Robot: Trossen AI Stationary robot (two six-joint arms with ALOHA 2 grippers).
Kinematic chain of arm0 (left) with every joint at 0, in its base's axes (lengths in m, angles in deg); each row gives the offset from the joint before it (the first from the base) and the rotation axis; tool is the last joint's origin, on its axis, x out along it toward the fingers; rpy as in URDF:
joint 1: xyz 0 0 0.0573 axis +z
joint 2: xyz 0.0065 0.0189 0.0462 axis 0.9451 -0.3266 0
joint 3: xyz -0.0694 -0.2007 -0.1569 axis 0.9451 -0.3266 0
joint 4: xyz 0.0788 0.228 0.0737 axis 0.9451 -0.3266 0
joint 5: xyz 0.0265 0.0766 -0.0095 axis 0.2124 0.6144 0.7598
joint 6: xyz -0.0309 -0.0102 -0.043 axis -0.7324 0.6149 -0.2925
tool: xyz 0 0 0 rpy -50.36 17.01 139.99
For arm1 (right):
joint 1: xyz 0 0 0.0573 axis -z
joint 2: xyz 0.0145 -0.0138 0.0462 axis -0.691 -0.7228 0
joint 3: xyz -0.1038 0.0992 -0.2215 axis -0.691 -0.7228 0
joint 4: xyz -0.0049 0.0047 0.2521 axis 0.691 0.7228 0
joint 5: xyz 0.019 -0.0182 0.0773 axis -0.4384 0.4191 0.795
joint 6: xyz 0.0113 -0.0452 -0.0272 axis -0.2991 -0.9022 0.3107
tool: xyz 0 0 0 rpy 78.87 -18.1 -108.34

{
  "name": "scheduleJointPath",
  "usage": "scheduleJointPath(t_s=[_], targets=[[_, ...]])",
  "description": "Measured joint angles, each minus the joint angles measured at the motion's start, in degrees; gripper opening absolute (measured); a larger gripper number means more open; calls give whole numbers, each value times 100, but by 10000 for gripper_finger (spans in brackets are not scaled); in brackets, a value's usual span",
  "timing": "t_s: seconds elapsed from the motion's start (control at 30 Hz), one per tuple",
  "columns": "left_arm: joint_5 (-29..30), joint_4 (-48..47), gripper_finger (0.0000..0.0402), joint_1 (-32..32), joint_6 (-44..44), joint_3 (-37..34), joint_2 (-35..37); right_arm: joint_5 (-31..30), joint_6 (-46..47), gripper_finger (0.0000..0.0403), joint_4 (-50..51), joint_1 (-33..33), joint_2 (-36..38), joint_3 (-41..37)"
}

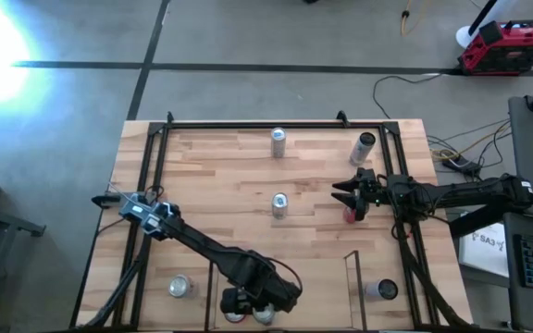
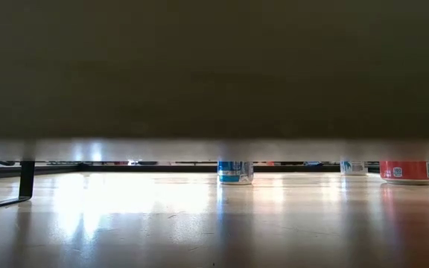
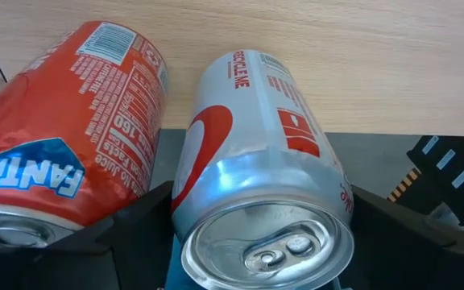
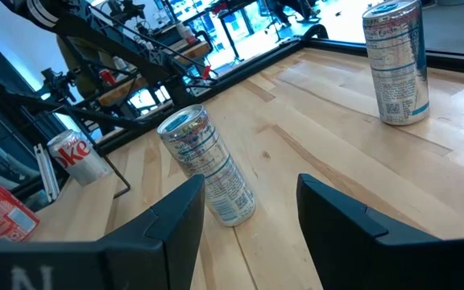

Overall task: Place canned beverage on shelf
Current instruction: Put the top silver soda can on the shelf

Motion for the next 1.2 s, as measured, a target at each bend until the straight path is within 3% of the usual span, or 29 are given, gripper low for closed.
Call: scheduleJointPath(t_s=[0.4, 0.8, 1.2], targets=[[149, 12, 309, 15, 0, 61, 2, 0, 0, 183, 1, -1, 1, 0], [59, 98, 348, 15, -24, 72, 5, 1, 0, 183, 1, -1, 0, 0], [195, -66, 352, 98, -33, 72, 11, 1, 0, 183, 1, 0, 0, 0]])
